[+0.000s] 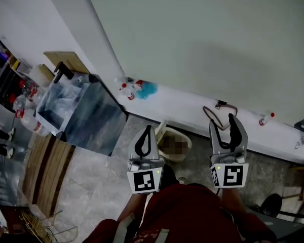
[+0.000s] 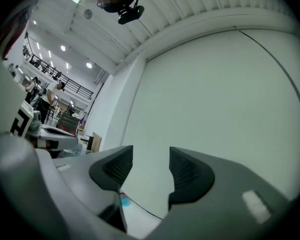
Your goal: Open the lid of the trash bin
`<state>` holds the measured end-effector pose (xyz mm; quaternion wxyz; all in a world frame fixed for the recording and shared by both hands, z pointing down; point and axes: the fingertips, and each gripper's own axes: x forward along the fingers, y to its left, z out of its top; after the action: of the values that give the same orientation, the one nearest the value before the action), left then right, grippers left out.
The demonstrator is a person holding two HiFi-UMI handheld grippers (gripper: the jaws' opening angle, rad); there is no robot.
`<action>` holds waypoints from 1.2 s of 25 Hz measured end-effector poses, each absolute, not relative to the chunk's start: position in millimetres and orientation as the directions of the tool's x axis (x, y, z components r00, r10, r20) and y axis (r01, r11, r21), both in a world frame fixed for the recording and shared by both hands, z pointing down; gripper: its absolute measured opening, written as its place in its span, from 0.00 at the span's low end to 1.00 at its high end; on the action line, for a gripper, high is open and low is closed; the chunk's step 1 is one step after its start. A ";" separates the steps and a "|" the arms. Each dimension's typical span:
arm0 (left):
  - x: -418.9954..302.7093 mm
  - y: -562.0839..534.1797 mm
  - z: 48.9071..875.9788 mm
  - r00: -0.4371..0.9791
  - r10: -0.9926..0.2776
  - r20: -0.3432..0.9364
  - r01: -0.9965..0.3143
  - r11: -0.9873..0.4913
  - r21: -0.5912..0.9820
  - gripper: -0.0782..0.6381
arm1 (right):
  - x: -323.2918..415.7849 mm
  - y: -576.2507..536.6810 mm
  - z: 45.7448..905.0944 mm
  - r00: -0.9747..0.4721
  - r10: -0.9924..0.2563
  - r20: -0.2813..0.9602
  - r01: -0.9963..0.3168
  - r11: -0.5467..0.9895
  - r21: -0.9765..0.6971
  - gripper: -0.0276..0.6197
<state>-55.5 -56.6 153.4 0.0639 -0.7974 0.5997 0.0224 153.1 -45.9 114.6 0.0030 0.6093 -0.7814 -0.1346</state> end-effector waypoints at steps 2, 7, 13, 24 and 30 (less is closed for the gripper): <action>-56.5 -53.8 140.1 0.285 -0.949 -0.135 -0.957 -0.275 -0.090 0.12 | 152.9 -43.9 106.1 -0.258 -0.950 -0.175 -0.951 0.217 0.221 0.39; -61.9 -51.9 122.0 0.292 -0.942 -0.164 -0.955 -0.278 -0.102 0.12 | 151.7 -41.7 101.1 -0.255 -0.950 -0.182 -0.948 0.208 0.243 0.39; -68.5 -51.5 122.1 0.271 -0.948 -0.167 -0.961 -0.257 -0.101 0.12 | 147.7 -40.8 102.9 -0.260 -0.950 -0.173 -0.943 0.212 0.256 0.38; -64.7 -48.4 126.5 0.274 -0.947 -0.168 -0.960 -0.258 -0.110 0.12 | 140.4 -46.3 115.9 -0.272 -0.951 -0.144 -0.936 0.227 0.268 0.10; -65.1 -47.2 125.3 0.266 -0.949 -0.168 -0.962 -0.250 -0.114 0.12 | 138.8 -48.5 120.0 -0.283 -0.950 -0.128 -0.935 0.244 0.259 0.04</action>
<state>-65.1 -47.2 125.3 0.0969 -0.7898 0.6048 0.0321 138.8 -48.5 120.0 0.0276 0.5979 -0.7882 -0.1433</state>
